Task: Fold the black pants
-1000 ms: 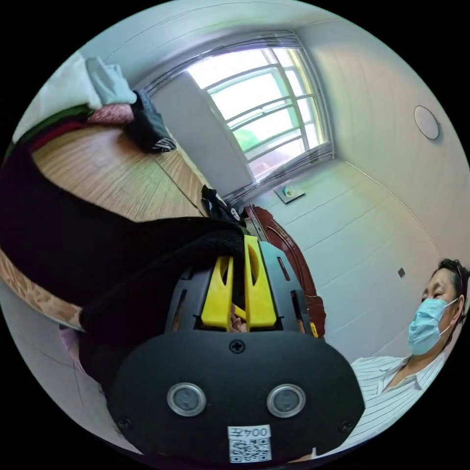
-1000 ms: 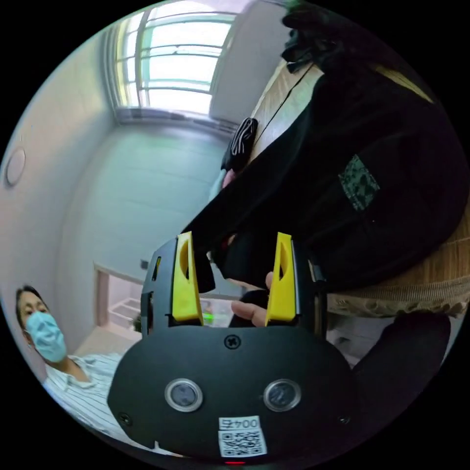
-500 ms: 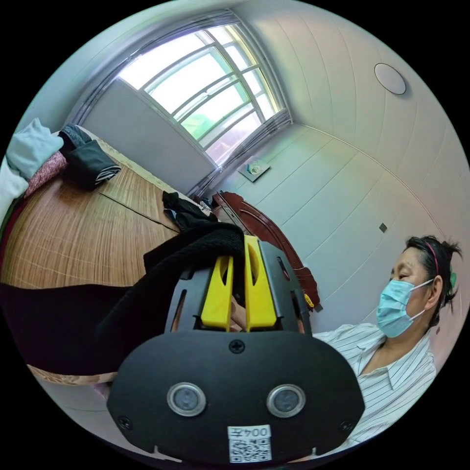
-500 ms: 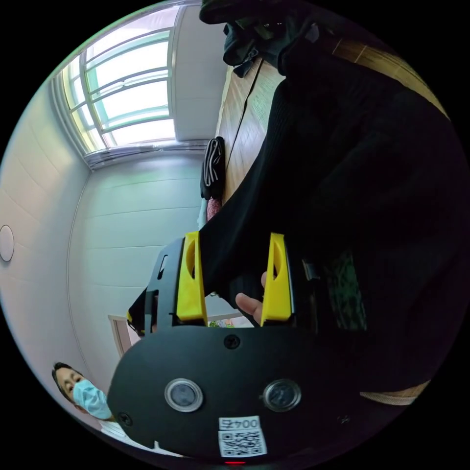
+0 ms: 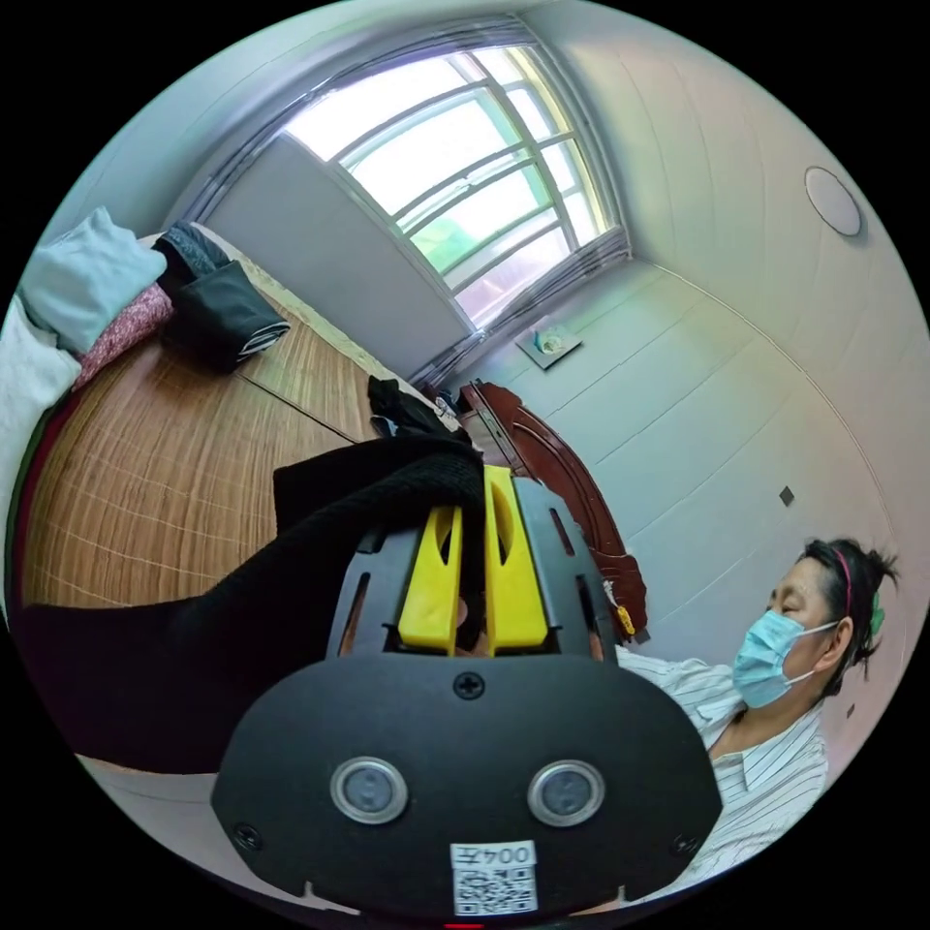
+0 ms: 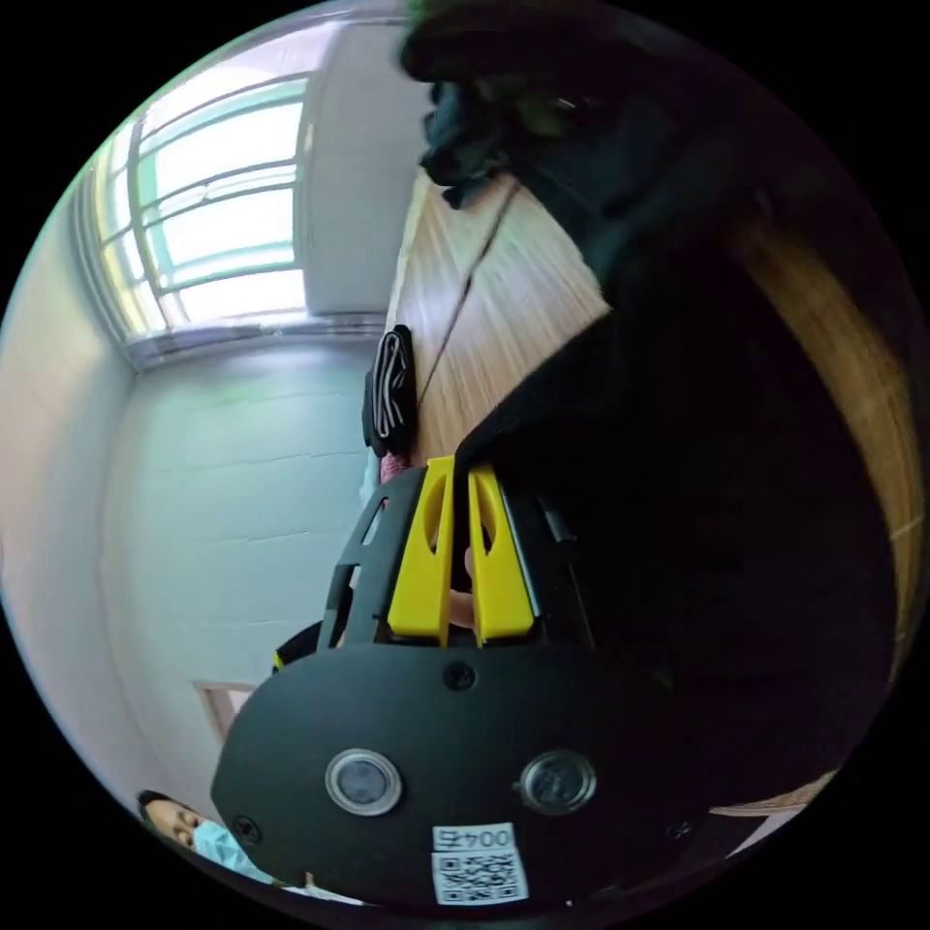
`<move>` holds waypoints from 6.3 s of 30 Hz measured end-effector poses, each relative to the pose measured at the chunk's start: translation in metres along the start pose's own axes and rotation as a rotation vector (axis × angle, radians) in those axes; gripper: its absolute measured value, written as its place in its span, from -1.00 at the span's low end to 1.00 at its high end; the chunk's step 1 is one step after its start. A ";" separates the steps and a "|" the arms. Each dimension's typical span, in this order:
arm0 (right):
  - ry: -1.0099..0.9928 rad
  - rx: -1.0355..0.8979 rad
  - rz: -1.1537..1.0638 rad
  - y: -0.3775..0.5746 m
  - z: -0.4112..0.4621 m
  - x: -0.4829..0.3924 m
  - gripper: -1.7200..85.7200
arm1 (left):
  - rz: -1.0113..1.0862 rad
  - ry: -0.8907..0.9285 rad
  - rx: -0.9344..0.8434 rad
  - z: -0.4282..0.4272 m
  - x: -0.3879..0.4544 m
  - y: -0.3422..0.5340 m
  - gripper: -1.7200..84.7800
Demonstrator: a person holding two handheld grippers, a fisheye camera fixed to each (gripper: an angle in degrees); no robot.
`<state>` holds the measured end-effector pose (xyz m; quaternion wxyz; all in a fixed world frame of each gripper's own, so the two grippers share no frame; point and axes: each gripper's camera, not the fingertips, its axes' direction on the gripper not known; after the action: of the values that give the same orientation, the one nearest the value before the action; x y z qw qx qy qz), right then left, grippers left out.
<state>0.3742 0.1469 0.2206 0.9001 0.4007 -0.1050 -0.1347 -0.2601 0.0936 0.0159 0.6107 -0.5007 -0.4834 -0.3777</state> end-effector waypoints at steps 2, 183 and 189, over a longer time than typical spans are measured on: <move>0.069 0.014 -0.126 -0.005 -0.017 -0.052 -0.91 | -0.020 -0.019 -0.016 -0.004 -0.015 -0.033 -0.81; 0.969 -0.059 -0.671 0.409 0.125 -0.232 -0.97 | -0.011 -1.016 -0.277 0.154 -0.364 -0.089 -0.55; 0.935 -0.070 -0.629 0.401 0.098 -0.206 -0.97 | 0.008 -1.179 -0.542 0.229 -0.462 -0.045 -0.70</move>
<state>0.2146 0.4037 0.5684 0.7801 0.3996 0.4340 -0.2081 -0.4657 0.2968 -0.4134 0.0964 -0.7623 -0.6232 -0.1459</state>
